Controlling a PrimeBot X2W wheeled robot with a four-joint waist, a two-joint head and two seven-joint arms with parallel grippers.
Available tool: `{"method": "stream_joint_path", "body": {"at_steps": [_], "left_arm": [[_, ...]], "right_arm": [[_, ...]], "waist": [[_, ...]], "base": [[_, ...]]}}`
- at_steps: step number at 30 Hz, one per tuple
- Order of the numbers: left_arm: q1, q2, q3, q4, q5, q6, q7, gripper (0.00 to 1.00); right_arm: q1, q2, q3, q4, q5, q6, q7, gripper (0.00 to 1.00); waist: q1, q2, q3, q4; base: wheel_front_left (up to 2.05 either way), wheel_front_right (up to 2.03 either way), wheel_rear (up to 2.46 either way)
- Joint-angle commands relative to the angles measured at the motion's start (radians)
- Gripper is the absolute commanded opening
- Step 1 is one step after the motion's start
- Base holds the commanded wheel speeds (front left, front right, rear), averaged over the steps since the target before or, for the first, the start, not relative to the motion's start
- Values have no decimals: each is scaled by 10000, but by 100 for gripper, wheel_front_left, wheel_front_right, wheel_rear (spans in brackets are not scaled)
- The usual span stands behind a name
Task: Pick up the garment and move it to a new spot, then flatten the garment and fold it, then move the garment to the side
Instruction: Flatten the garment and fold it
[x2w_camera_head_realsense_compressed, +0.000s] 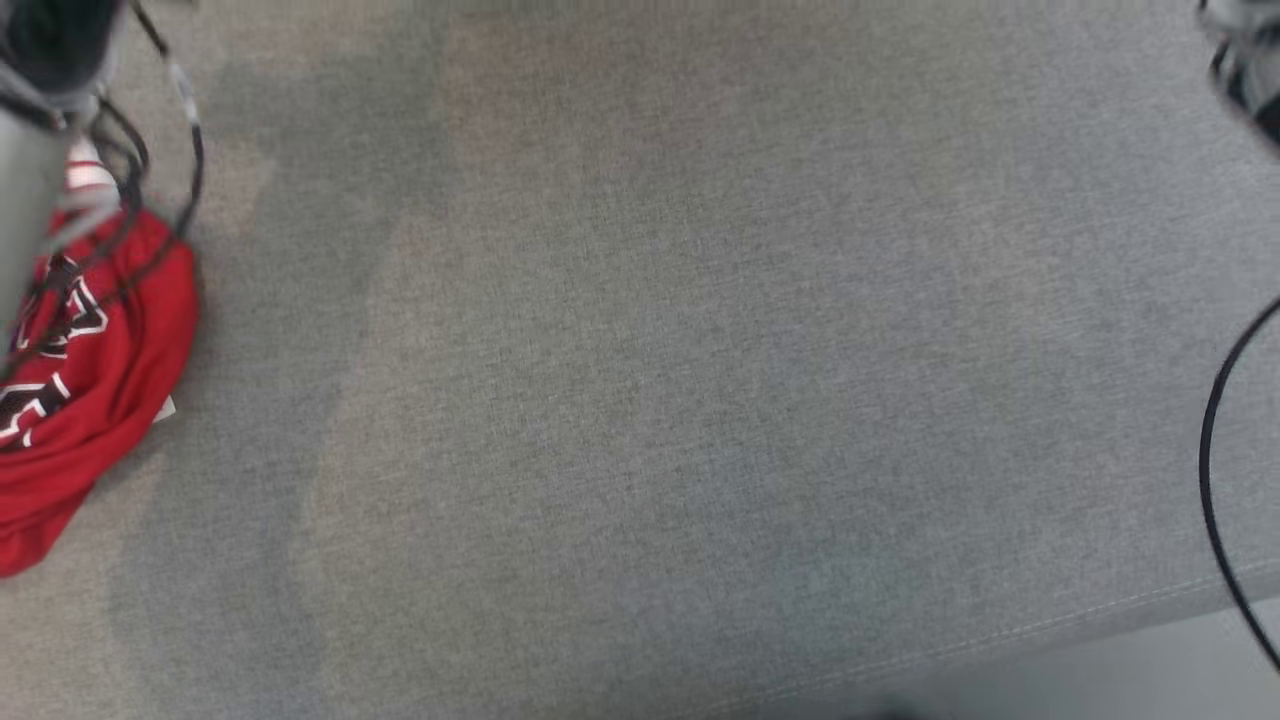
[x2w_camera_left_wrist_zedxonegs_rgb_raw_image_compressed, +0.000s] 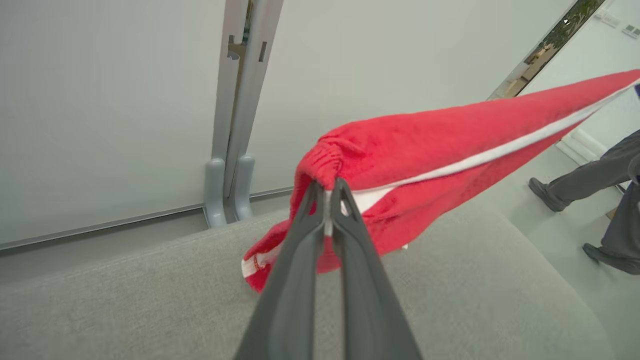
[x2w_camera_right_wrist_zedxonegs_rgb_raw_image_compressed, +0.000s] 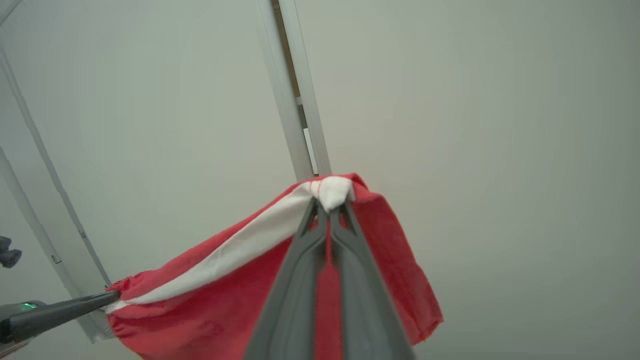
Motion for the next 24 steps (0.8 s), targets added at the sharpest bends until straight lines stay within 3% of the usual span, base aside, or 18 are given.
{"method": "stream_joint_path", "body": {"at_steps": [1,6,15,24], "left_arm": [[559,215,-227,-243,-169,-30,144,0],[2283,863,-1036,-1189,-864,-31,732,0],[5181,1546,-2251,-2544,-1791,-31,1502,0],[6977,2187,-3126,-4372,-2593,-15,2426,0]], "right_arm": [[629,-162,330,-168,171,-10,-37,0],[2400,-909,1668,-641,900,-10,627,0],[5208,-2616,3926,-1737,2515,-6,4022,0],[6872,-4382,4658,-3600,4068,-6,6689,0]], "waist": [[-2,0,-714,-65],[-2,0,-1956,-118],[-2,0,-3684,-101],[-2,0,-4159,59]], "base": [[0,0,0],[0,0,0],[0,0,0],[0,0,0]]}}
